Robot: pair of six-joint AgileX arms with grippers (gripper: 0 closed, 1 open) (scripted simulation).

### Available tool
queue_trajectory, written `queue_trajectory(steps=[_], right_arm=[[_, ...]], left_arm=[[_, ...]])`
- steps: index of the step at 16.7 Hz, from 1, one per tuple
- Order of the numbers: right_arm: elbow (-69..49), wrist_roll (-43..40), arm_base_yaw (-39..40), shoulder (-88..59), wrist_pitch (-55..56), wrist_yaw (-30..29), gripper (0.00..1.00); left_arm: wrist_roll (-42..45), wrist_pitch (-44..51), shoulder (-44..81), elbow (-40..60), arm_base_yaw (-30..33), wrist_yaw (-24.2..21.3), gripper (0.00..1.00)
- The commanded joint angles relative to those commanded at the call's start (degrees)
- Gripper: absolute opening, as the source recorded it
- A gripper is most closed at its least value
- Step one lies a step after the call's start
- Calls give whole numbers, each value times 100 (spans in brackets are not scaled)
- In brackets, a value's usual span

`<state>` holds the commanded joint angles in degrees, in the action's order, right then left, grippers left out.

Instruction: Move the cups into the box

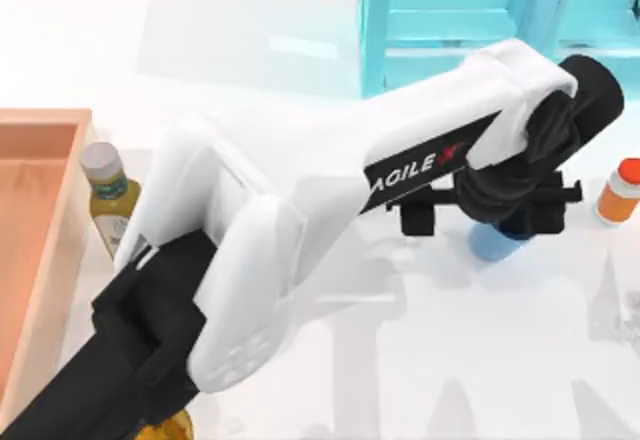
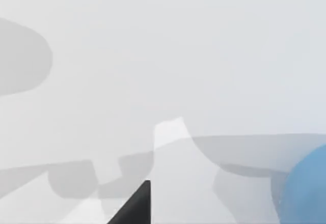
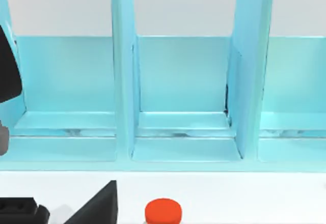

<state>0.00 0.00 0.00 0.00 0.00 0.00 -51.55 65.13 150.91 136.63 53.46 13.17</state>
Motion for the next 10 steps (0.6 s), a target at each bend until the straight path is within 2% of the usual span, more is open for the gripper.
queue_trajectory(steps=[8, 10], right_arm=[[0, 0, 0, 0, 0, 0, 100], [0, 0, 0, 0, 0, 0, 100]], left_arm=[[0, 0, 0, 0, 0, 0, 2], [0, 0, 0, 0, 0, 0, 0]])
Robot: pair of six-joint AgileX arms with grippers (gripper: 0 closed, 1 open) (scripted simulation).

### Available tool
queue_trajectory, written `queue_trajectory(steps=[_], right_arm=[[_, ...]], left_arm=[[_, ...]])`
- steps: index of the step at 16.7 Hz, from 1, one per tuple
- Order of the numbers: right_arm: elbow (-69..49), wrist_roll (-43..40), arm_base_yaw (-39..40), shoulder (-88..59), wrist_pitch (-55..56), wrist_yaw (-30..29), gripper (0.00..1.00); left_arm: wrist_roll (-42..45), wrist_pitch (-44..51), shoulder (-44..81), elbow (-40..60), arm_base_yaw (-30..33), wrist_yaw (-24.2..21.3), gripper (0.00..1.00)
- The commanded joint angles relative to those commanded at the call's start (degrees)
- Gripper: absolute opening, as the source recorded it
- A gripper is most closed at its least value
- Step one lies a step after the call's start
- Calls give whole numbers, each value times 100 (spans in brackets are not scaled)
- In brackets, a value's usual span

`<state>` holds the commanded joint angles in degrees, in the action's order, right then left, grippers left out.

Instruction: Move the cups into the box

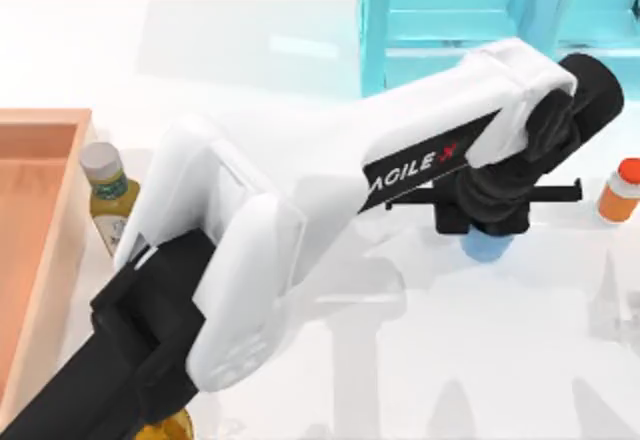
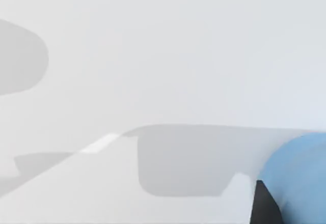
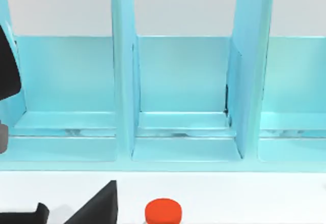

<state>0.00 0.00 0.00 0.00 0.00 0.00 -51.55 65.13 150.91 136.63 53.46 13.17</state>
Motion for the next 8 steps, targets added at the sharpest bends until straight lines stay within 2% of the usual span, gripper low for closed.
queue_trajectory(steps=[8], right_arm=[[0, 0, 0, 0, 0, 0, 100]], left_arm=[[8, 3, -36, -23, 19, 2, 0]])
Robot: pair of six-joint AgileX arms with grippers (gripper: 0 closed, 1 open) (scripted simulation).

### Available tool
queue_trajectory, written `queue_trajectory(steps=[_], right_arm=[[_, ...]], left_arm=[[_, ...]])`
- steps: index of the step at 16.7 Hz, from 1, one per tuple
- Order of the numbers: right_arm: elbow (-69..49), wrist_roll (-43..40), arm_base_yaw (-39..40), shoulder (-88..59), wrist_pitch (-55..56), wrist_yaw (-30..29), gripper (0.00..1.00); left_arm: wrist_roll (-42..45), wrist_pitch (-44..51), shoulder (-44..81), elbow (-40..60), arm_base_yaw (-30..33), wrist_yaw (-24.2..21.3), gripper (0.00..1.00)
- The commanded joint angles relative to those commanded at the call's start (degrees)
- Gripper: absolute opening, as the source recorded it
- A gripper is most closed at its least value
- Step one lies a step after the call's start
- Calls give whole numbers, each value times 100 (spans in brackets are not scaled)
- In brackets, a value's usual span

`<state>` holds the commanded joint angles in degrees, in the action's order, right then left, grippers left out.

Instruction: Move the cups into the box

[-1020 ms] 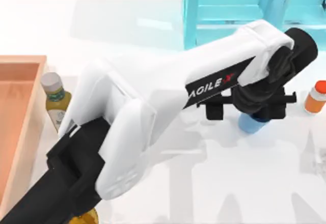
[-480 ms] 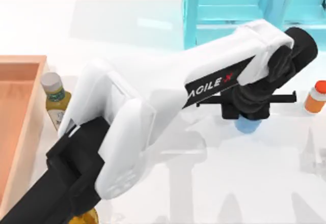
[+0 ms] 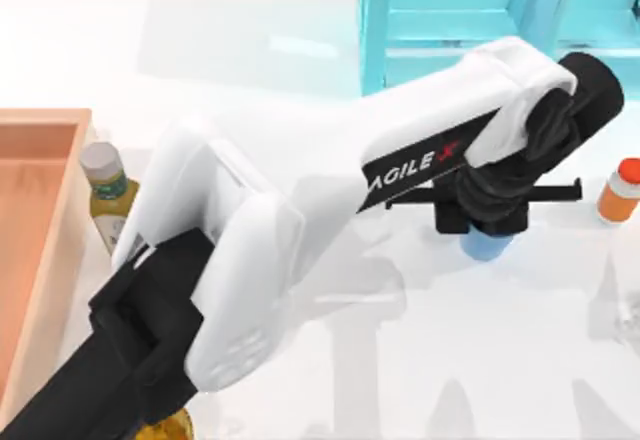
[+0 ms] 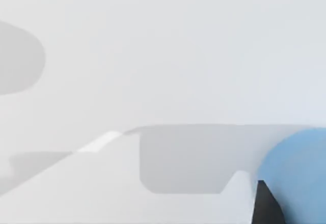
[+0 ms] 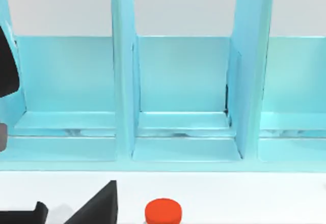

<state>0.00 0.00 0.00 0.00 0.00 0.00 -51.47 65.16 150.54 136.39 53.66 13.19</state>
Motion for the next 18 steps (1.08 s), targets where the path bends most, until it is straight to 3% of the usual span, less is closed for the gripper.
queue_trajectory(steps=[11, 18], right_arm=[[0, 0, 0, 0, 0, 0, 100], [0, 0, 0, 0, 0, 0, 100]], left_arm=[[728, 126, -2291, -1970, -716, -117, 0], [789, 154, -2462, -2134, -769, -119, 0]])
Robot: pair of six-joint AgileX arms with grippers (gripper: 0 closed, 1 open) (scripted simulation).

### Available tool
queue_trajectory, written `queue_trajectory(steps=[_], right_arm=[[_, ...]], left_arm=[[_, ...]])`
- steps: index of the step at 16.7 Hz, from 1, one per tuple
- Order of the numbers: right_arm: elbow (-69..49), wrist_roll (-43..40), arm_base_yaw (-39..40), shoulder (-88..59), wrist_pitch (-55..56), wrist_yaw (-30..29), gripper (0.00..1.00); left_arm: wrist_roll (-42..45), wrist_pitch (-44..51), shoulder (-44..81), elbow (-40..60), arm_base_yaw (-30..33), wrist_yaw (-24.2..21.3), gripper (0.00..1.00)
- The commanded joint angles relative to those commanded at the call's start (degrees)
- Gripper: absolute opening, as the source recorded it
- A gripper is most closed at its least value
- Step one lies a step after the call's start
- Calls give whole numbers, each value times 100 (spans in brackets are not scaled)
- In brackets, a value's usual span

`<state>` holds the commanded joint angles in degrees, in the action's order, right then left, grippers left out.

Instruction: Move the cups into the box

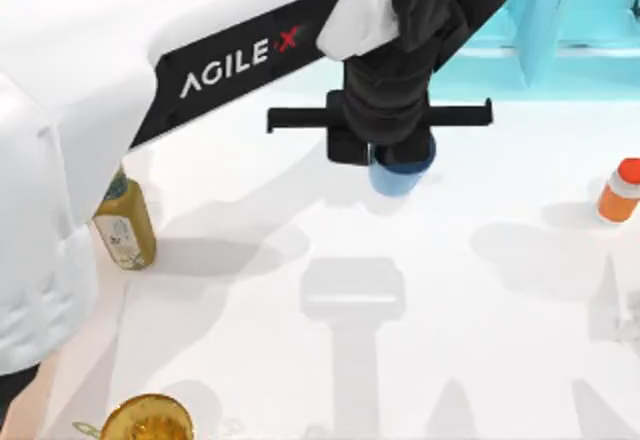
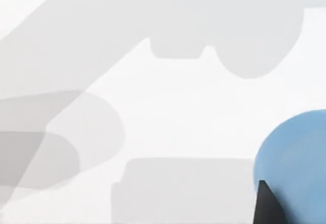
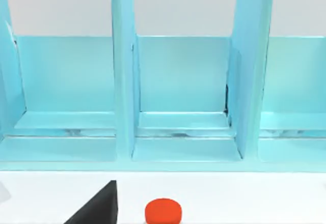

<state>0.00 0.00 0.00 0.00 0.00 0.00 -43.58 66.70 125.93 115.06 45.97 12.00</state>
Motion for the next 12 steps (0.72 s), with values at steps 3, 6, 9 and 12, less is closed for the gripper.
queue_trajectory(steps=[3, 6, 9, 12], right_arm=[[0, 0, 0, 0, 0, 0, 100], [0, 0, 0, 0, 0, 0, 100], [0, 0, 0, 0, 0, 0, 100], [0, 0, 0, 0, 0, 0, 100]], left_arm=[[358, 29, -115, -56, -361, -76, 0], [1137, 106, -346, -193, -1170, -246, 0], [2170, 231, -661, -435, -2269, -495, 0], [3328, 411, -1034, -781, -3520, -797, 0]])
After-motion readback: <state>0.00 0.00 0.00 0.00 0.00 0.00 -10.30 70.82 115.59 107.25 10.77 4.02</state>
